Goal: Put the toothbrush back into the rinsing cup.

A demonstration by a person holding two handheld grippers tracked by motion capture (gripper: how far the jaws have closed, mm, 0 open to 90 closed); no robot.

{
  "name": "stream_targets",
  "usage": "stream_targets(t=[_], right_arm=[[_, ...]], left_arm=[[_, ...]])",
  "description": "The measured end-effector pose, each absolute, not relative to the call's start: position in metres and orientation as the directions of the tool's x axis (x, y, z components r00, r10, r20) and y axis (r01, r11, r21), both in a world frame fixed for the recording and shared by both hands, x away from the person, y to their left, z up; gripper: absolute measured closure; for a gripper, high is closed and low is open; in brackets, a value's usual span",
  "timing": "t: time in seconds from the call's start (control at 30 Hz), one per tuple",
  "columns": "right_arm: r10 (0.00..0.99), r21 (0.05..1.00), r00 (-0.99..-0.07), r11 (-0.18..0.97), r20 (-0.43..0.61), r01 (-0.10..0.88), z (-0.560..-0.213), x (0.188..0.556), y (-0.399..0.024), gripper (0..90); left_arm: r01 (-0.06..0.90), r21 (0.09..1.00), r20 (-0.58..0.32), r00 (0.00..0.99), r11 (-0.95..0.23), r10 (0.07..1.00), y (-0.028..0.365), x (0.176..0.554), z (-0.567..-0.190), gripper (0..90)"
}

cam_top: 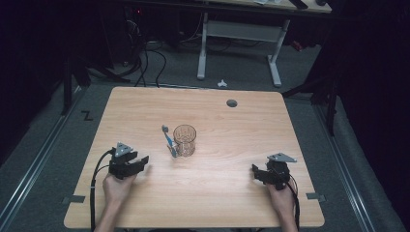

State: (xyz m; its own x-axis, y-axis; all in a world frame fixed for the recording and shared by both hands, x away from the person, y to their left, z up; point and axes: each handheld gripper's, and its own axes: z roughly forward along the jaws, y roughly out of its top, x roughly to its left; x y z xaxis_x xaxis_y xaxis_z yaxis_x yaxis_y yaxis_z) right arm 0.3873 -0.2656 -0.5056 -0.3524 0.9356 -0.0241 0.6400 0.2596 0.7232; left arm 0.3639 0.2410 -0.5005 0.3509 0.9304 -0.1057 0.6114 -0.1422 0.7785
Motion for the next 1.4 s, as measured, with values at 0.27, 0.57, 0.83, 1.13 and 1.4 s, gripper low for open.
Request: stream_targets(t=[0.27,0.57,0.83,1.13,1.4], right_arm=[[0.936,0.723,-0.352,0.26,-0.024,0.64,-0.506,0.387,-0.266,23.7],[0.936,0.723,-0.352,0.259,-0.023,0.64,-0.506,0.387,-0.266,23.7],[0.936,0.723,-0.352,0.26,-0.024,0.64,-0.506,0.387,-0.266,23.7],[0.936,0.723,-0.352,0.26,-0.024,0.64,-0.506,0.387,-0.266,23.7],[0.936,0.723,-0.352,0.259,-0.024,0.64,-0.506,0.387,-0.266,23.7]], left_arm=[[0.614,0.773,-0.084,0.348,-0.159,0.934,0.239,0.366,-0.504,46.4],[0.619,0.767,-0.07,0.344,-0.17,0.936,0.236,0.368,-0.507,46.4],[0.621,0.763,-0.059,0.343,-0.179,0.937,0.235,0.37,-0.51,46.3],[0.613,0.764,-0.033,0.346,-0.2,0.938,0.232,0.37,-0.511,45.4],[0.614,0.759,-0.013,0.347,-0.217,0.938,0.229,0.37,-0.511,41.1]])
